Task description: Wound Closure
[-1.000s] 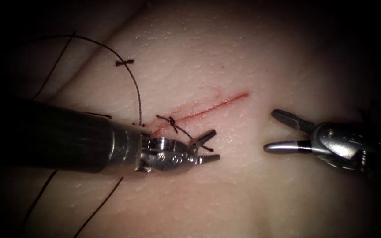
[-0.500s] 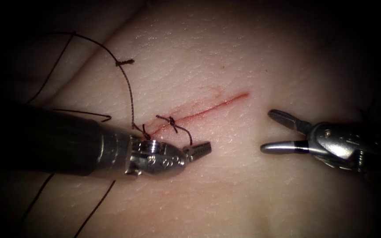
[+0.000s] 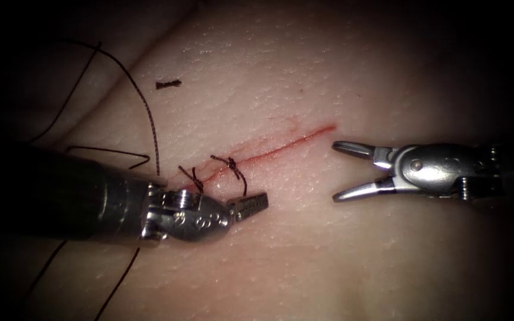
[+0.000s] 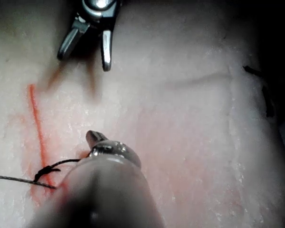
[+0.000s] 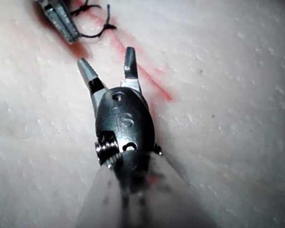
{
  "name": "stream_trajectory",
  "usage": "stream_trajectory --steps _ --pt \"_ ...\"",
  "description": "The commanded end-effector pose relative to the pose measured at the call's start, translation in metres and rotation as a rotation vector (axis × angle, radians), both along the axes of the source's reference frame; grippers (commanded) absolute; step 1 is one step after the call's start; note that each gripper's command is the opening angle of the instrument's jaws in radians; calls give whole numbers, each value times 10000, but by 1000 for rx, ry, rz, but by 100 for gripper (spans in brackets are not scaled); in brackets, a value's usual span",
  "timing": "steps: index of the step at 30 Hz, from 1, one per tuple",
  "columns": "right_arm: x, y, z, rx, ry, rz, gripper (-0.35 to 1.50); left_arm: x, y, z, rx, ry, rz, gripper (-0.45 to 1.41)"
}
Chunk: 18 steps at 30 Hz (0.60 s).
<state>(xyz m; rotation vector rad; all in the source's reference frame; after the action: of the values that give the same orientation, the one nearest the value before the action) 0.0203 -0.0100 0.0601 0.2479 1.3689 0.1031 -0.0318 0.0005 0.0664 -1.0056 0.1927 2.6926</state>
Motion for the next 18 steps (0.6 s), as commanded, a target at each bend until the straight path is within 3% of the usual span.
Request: stream_trajectory --steps 1,9,18 --pt "19 -5 12 -21 13 -16 99 -4 -5 4 -1 2 5 -45" --pt "67 -12 42 -247 117 -74 104 11 0 -4 -1 -8 7 -45" --pt "85 -14 63 -325 122 -161 104 13 0 -6 -3 -5 10 -45"
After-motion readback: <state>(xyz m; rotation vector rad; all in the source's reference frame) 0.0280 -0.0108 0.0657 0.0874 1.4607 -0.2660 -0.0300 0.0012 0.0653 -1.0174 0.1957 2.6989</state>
